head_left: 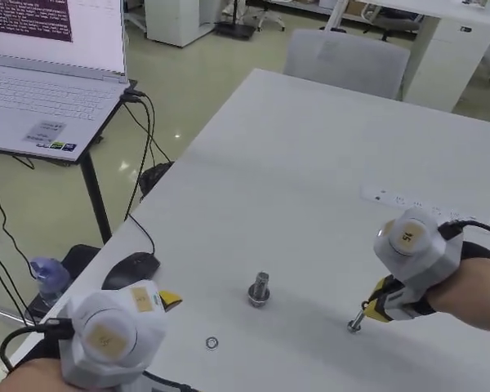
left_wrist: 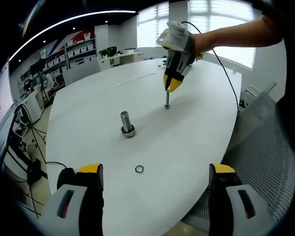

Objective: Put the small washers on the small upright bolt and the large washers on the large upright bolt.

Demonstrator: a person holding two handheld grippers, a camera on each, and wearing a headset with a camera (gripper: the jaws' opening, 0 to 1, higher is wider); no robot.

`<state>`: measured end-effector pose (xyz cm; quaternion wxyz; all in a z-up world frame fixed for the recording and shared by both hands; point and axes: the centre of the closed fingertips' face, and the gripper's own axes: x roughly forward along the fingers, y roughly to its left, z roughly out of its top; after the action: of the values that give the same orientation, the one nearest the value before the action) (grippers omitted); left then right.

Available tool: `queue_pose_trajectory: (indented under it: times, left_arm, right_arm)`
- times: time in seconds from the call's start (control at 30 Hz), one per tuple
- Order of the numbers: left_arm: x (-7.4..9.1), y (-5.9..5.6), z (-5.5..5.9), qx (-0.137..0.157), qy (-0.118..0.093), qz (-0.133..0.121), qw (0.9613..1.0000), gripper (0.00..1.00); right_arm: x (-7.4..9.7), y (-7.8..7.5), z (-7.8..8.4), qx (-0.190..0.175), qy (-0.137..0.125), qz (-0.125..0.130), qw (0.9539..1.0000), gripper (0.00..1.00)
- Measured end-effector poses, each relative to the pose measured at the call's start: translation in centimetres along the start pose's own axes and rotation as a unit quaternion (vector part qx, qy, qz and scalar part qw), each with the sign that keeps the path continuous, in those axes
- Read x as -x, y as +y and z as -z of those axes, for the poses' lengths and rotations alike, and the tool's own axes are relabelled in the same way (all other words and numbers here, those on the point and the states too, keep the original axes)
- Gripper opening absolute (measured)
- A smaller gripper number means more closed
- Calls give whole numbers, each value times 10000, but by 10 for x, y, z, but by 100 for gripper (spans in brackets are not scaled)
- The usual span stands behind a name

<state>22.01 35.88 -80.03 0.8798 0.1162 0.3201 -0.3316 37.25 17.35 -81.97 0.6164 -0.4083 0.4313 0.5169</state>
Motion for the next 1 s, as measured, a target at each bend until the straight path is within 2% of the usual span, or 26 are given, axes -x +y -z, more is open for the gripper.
queue_pose_trajectory:
  times: [0.33, 0.73, 1.0]
  left_arm:
    - [3, 0, 1, 82, -8, 8, 10000, 86]
    - [4, 0, -7, 76, -75, 17, 9999, 85]
    - [6, -1, 0, 117, 0, 32, 9999, 83]
  right_arm:
    - [-10, 1, 3, 34, 147, -48, 9999, 13]
    - [-26, 0, 7, 101, 256, -119, 9996, 13]
    - [-37, 3, 10, 138, 333, -175, 9992, 13]
